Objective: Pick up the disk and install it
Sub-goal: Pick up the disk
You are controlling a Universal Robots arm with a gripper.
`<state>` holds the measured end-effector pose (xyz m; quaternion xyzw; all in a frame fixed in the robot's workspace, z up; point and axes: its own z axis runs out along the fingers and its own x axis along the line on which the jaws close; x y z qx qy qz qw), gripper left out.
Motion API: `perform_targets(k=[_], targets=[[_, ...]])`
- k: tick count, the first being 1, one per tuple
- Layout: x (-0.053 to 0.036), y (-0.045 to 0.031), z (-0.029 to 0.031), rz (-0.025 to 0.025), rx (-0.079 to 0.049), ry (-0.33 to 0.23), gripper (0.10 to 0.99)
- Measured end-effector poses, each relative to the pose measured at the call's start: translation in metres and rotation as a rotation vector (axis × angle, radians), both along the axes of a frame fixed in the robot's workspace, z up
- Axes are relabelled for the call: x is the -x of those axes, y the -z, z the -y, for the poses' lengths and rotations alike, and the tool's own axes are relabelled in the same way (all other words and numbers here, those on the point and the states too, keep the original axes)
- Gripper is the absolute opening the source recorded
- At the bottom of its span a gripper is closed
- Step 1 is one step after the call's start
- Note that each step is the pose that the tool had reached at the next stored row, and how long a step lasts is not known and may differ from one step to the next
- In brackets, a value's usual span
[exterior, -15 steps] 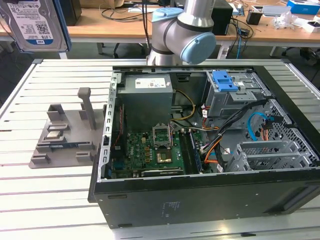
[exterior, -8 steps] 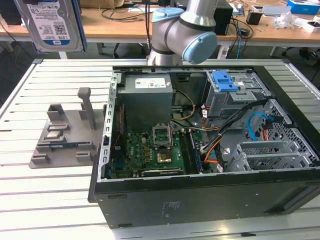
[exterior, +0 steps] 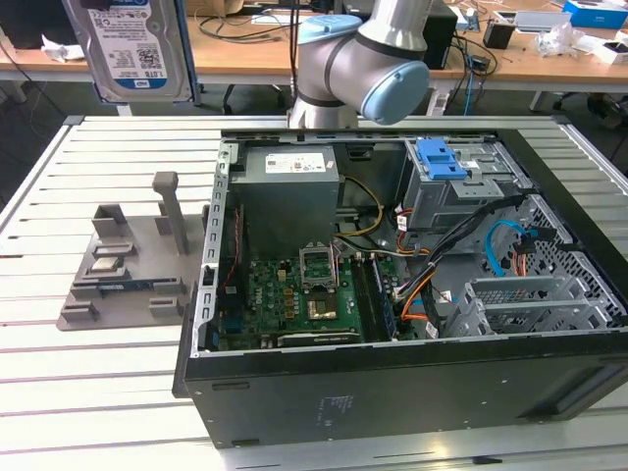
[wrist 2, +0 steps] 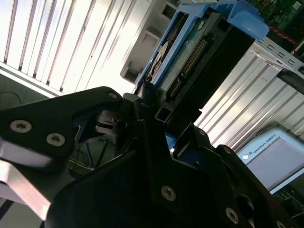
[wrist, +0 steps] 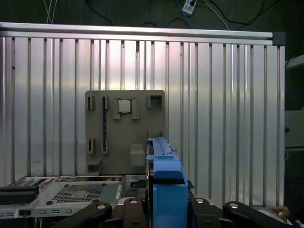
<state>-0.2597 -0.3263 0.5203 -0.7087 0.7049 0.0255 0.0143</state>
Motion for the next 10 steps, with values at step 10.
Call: perform_targets(k=[10], targets=[[-0.0509, 0.0005, 0.0, -0.0018, 0.0, 0.0, 0.365]])
